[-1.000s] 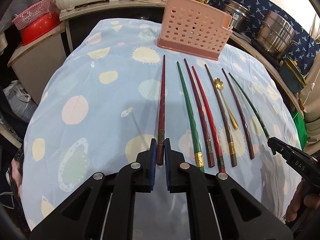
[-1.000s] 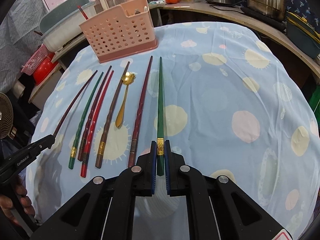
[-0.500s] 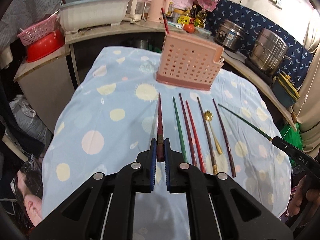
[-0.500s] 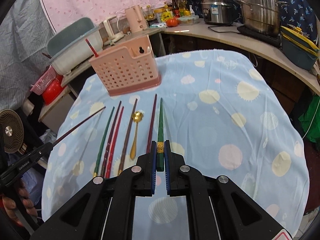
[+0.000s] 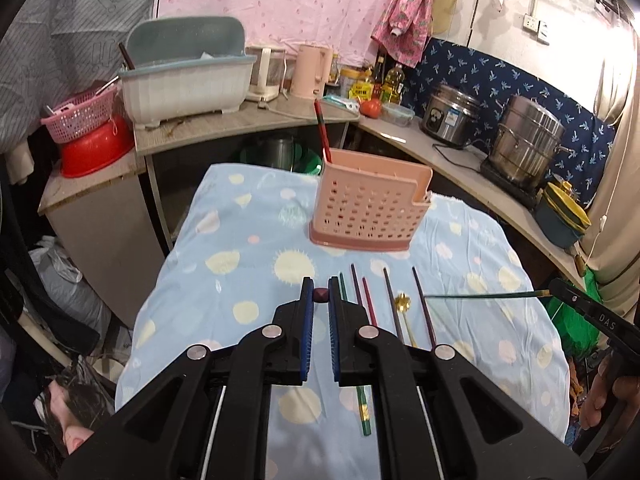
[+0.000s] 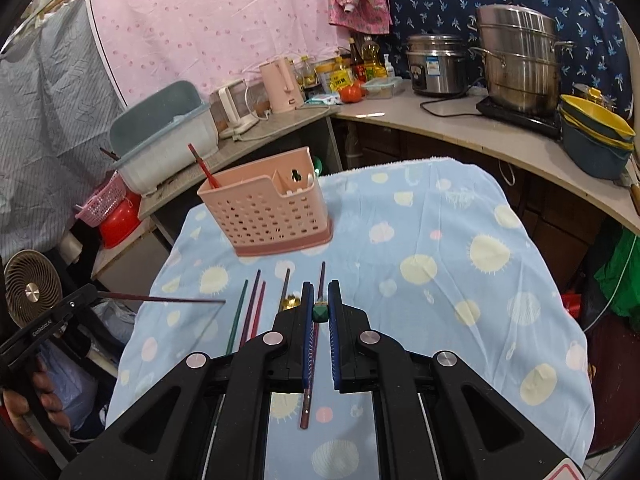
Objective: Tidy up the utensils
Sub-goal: 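Lift both held chopsticks and carry them above the pink holder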
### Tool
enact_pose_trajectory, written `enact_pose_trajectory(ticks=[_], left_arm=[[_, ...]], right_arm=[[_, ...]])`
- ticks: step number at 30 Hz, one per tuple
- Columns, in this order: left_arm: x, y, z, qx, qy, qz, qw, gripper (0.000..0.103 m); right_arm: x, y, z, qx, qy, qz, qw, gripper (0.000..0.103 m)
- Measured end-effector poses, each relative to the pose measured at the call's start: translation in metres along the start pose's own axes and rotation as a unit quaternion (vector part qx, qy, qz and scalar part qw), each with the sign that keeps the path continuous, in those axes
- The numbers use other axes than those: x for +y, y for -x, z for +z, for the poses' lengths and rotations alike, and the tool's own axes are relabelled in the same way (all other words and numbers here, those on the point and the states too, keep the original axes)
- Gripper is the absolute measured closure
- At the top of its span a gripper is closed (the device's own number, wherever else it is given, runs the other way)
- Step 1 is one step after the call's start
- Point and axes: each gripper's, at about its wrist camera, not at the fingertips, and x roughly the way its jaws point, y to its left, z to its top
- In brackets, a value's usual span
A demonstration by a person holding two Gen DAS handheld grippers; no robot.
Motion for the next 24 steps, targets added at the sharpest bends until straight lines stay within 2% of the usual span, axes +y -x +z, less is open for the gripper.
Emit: enact_pose_trajectory(ticks=[13, 24], left_arm=[[-0.015, -0.003, 0.06, -0.043, -0.023, -0.001, 0.9988, 0.096], [-0.037, -0.005, 0.145, -0.116, -0.039, -0.01, 0.9924, 0.096]], right_arm=[[0.007, 0.006, 0.055, -0.049, 0.008, 0.013, 0.999, 0.096], [0.016, -0.003, 0.139, -0.118, 0.007, 0.03, 0.993, 0.096]])
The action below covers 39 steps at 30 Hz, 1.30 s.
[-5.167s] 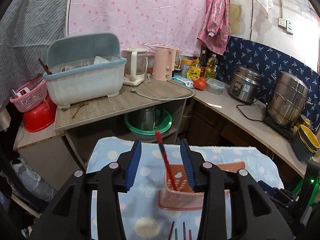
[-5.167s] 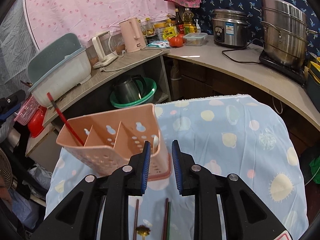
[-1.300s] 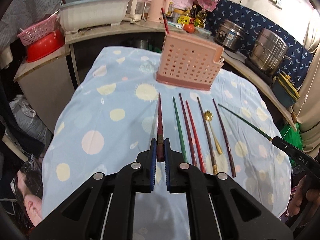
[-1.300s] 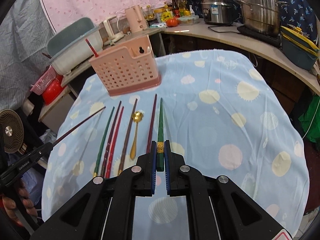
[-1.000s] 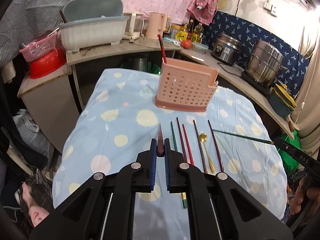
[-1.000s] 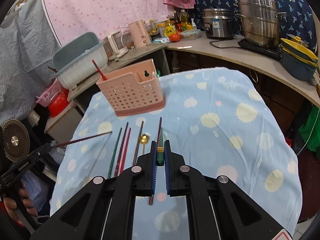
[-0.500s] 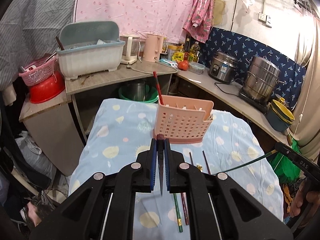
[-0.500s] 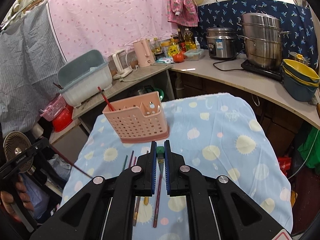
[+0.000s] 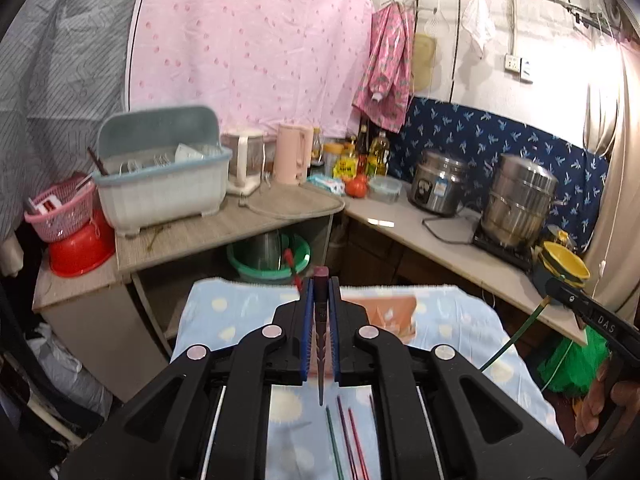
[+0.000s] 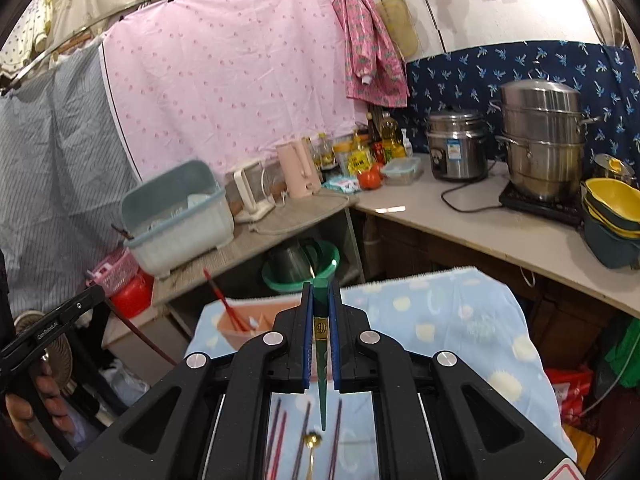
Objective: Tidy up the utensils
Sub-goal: 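Lift both held chopsticks and carry them above the pink holder, then open both grippers to drop the chopsticks into the pink holder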
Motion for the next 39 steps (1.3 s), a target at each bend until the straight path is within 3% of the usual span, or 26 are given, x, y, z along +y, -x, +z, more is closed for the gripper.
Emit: enact_pose_trajectory(ticks=[6, 12, 18, 26, 29, 31, 32, 33, 39], left_arm=[[-0.008, -0.017, 0.05, -0.044, -0.001, -0.008, 0.999, 0.096], [-0.013, -0.046, 0.074, -0.068, -0.002, -0.004, 0.9977, 0.096], [-0.007, -0.085, 0.062, -0.044, 0.006, -0.001, 0.999, 0.096], [0.013, -0.135, 0.02, 0.008, 0.036, 0.0, 0.9993, 0.096], [0.019, -0.143, 0.01, 0.017, 0.042, 0.007, 0.9989, 0.096], [0.021, -0.144, 0.007, 0.015, 0.044, 0.023, 0.9986, 0.082], [0.023, -0.144, 0.006, 0.016, 0.048, 0.027, 0.9984, 0.067], [0.026, -0.144, 0.005, 0.015, 0.055, 0.031, 0.9979, 0.06], [0.031, -0.141, -0.002, 0.024, 0.056, 0.038, 0.9974, 0.06]], right_arm=[[0.013, -0.028, 0.04, -0.031, 0.002, 0.002, 1.0, 0.096], [0.027, -0.061, 0.064, -0.046, 0.003, 0.005, 0.999, 0.096], [0.027, -0.101, 0.06, -0.03, -0.003, 0.007, 1.0, 0.096], [0.013, -0.155, 0.023, 0.033, -0.006, -0.013, 0.999, 0.096], [0.006, -0.164, 0.013, 0.045, -0.013, -0.021, 0.999, 0.089], [0.003, -0.164, 0.009, 0.042, -0.019, -0.028, 0.999, 0.066], [0.002, -0.163, 0.008, 0.038, -0.019, -0.034, 0.999, 0.063], [0.002, -0.161, 0.006, 0.035, -0.017, -0.037, 0.999, 0.063], [0.003, -0.152, -0.002, 0.033, -0.007, -0.04, 0.999, 0.063]])
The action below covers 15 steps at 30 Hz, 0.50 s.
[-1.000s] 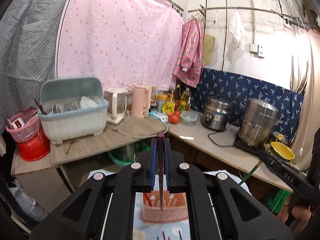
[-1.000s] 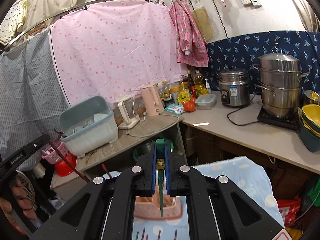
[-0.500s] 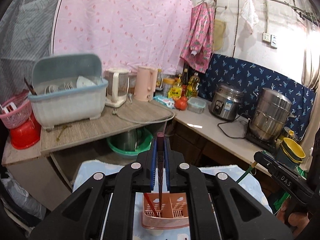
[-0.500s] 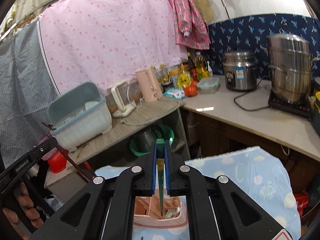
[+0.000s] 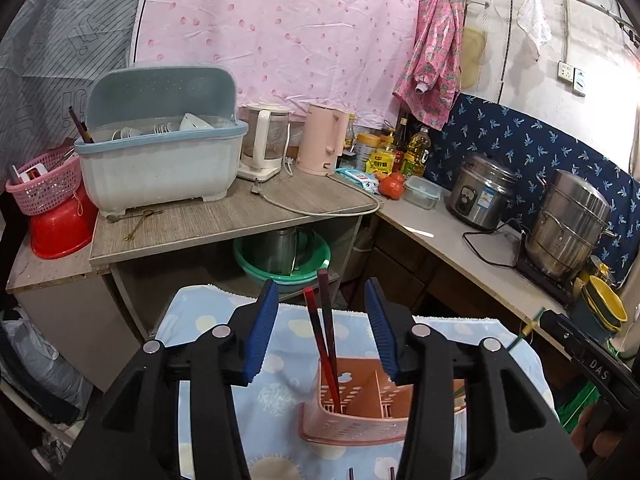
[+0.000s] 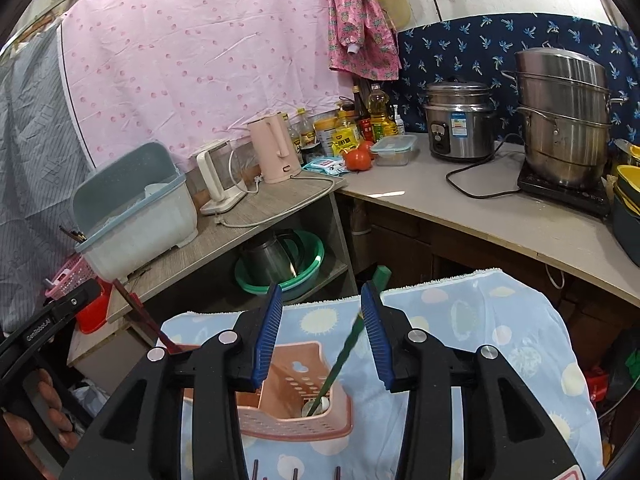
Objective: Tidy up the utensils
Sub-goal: 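Open both grippers to drop the chopsticks into the pink holder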
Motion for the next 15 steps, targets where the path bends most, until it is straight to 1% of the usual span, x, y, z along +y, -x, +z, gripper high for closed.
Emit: enact_pose_trajectory(ticks=[9, 15], left_arm=[[-0.002, 0.014, -0.012, 0.007, -0.008, 0.001, 0.9999, 0.06], [-0.005, 0.025, -0.03, 0.021, -0.015, 0.003, 0.9997, 0.06]], right_arm=[[-0.001, 0.016, -0.013, 0.008, -0.001, 0.006, 1.0, 0.063], [0.0, 0.031, -0.039, 0.024, 0.003, 0.004, 1.0, 0.063]])
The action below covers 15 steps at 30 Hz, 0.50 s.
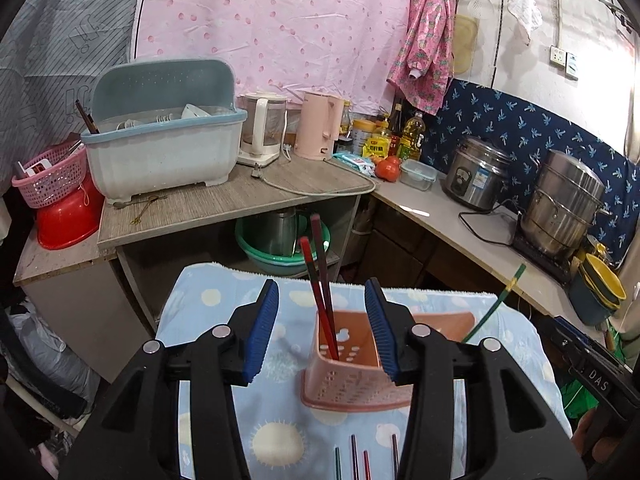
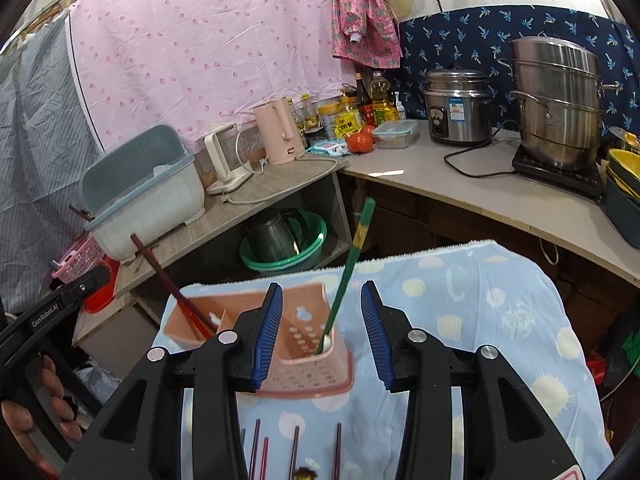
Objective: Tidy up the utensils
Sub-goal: 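Open both grippers to drop the chopsticks into the pink holder, then move both open grippers back toward the remaining chopsticks and gold spoon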
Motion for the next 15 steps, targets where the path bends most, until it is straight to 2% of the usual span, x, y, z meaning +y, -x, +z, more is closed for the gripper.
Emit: enact_pose_trajectory(ticks=[15], left_arm=[[0.001, 0.019, -0.078, 0.066, -0.001, -0.001, 0.9978, 0.06]], right_arm=[[-0.009, 0.029, -0.088, 0.07, 0.013, -0.002, 0.997, 0.063]])
